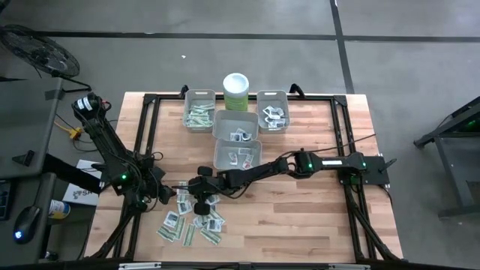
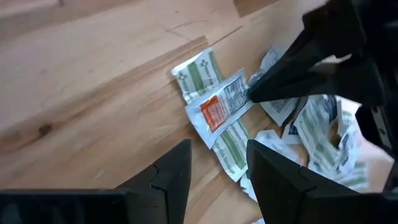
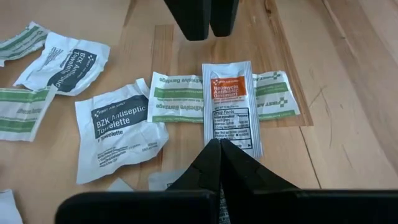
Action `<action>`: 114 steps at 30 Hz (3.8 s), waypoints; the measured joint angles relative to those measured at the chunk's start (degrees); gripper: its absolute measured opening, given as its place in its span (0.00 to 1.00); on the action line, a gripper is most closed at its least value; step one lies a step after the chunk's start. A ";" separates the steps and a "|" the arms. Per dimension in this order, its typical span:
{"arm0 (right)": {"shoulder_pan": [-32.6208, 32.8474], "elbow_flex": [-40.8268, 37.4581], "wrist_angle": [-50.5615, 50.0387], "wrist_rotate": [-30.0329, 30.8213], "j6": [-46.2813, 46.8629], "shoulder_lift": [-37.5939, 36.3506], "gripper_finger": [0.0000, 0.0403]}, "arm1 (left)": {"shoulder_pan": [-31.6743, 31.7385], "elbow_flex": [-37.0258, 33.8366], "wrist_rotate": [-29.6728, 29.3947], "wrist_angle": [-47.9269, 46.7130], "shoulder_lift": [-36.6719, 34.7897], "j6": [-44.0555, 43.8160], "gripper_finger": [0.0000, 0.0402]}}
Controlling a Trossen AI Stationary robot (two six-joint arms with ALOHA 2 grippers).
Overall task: Pick & Place First Aid Supplies
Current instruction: Put the ointment pack into the bottom center bin
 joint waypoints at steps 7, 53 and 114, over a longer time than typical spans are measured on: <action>0.02 0.00 -0.12 -0.07 0.17 0.08 0.00 | 0.68 0.00 1.55 0.97 0.26 -6.23 0.38; 0.07 -0.13 -0.32 -0.17 1.73 0.15 0.00 | 7.98 -0.05 1.50 11.06 6.82 -5.44 0.38; -1.27 -0.15 -39.62 10.01 0.09 -35.63 0.00 | 7.91 1.14 -24.78 8.81 -5.78 19.32 0.00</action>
